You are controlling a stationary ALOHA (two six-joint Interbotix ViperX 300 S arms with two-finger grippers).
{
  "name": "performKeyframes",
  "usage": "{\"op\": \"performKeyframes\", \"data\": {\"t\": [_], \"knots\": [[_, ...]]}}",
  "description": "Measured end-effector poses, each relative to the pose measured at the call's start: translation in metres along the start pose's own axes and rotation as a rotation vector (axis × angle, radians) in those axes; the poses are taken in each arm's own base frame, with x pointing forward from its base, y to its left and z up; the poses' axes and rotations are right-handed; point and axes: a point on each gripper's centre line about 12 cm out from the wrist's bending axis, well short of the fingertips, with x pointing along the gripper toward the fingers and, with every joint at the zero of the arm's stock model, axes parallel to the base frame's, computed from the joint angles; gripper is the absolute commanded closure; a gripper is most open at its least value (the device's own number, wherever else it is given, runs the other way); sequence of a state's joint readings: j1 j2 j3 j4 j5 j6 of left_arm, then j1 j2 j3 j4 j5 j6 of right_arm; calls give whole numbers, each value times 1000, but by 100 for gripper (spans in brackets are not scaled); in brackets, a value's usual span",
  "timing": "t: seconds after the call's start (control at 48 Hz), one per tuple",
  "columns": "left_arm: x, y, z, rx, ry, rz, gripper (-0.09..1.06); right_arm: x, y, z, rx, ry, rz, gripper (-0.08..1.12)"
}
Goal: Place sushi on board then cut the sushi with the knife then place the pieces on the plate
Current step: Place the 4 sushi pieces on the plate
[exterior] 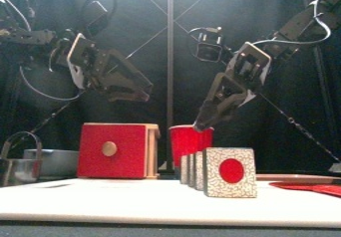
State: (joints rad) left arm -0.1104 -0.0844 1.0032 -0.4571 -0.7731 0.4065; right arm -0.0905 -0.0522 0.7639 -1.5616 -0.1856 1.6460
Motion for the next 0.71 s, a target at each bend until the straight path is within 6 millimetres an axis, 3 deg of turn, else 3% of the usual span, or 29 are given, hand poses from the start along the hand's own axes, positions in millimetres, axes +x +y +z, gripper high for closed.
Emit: {"op": "performKeyframes", "data": {"t": [0.292, 0.542, 0.708], "knots": [[0, 0, 0, 1, 1, -2, 1, 22, 5, -12, -17, 62, 16, 28], [-1, 0, -2, -2, 5, 0, 1, 29, 10, -11, -28, 70, 29, 26], [-2, 0, -2, -2, 6, 0, 1, 29, 11, -8, -29, 62, 30, 16]]}}
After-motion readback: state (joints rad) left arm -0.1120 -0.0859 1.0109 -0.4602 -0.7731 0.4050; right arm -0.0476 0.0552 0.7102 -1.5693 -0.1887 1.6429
